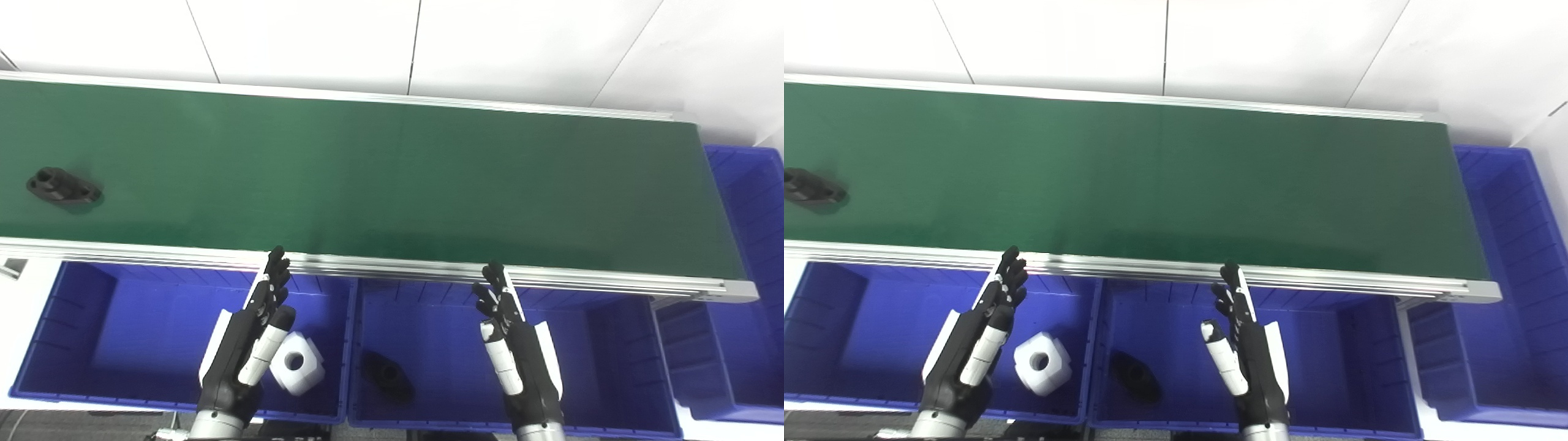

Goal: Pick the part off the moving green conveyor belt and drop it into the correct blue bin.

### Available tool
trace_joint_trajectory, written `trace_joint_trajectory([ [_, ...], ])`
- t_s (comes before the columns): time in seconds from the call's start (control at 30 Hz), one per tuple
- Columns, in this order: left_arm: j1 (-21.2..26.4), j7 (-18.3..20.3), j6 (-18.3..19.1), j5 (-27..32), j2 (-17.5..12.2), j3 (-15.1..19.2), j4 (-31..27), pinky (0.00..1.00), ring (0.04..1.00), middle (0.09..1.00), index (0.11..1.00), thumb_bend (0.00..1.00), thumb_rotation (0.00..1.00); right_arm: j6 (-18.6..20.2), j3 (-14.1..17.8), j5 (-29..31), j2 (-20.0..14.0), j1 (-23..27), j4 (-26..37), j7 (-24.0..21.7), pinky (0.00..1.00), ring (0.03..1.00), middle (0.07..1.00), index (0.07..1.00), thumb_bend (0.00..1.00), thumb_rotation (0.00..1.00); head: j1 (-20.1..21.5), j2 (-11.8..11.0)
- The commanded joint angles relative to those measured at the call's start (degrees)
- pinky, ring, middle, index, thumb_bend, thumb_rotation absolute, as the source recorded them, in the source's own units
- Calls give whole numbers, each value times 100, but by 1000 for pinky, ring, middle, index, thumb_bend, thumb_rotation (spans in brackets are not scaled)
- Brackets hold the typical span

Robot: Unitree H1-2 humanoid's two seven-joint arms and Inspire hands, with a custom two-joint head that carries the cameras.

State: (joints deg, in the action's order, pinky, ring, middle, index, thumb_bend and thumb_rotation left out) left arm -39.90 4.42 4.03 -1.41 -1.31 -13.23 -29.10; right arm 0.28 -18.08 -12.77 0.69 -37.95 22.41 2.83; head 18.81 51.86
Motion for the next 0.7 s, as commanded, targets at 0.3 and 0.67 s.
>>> trace_joint_trajectory([
  [0.3, -89, -3, -76, 89, 6, -2, -133, 1000, 1000, 1000, 1000, 724, 829, -203, -28, 10, 34, -60, 216, -13, 927, 925, 968, 987, 921, 929, -6, -4],
  [0.67, -62, 10, -119, 74, -16, -8, -94, 1000, 1000, 1000, 1000, 706, 841, -144, -25, 97, 11, -44, 249, -67, 923, 926, 966, 990, 935, 906, -11, -4],
])
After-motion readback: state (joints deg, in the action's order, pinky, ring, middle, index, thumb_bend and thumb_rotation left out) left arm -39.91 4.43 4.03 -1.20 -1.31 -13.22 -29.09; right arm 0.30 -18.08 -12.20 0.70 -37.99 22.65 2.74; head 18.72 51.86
